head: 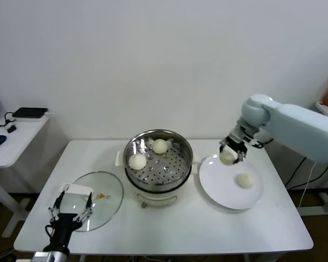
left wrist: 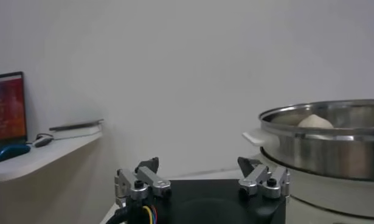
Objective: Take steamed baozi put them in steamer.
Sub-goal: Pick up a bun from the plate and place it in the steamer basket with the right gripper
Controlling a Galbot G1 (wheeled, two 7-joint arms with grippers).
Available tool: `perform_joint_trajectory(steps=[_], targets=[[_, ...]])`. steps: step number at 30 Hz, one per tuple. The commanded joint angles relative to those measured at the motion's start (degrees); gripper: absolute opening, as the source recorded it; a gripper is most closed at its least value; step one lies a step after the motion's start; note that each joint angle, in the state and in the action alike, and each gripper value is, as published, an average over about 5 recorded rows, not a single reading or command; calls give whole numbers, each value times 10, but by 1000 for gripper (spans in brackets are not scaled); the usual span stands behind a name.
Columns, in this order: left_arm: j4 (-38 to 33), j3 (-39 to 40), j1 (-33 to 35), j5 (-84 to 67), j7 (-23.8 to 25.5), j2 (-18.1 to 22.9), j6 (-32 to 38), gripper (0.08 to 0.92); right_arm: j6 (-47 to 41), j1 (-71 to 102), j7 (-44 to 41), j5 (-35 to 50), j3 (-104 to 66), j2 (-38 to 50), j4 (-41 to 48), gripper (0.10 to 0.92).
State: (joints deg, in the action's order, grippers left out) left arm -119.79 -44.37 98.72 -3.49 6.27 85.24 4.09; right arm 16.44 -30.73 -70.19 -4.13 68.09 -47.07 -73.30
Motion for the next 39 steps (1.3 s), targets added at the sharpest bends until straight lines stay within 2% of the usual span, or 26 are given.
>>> perform_joint_trajectory(steps=[1,9,19,39], targets=[[-1,0,1,4,-1,1,-1,823,101,-124,3,-38,-4,-33,-82,688],[-10,-2,5,5,-1,1,-2,823,96,-111,5,-37,-13,-135,-77,694],[-15,-6,10,4,0,-12,-7,823,87,-37,8,-54,-13,-276,-26,696],[-15,-5,4,4,-1,-9,-13,823,70,37,12,-56,27,-324,13,696]])
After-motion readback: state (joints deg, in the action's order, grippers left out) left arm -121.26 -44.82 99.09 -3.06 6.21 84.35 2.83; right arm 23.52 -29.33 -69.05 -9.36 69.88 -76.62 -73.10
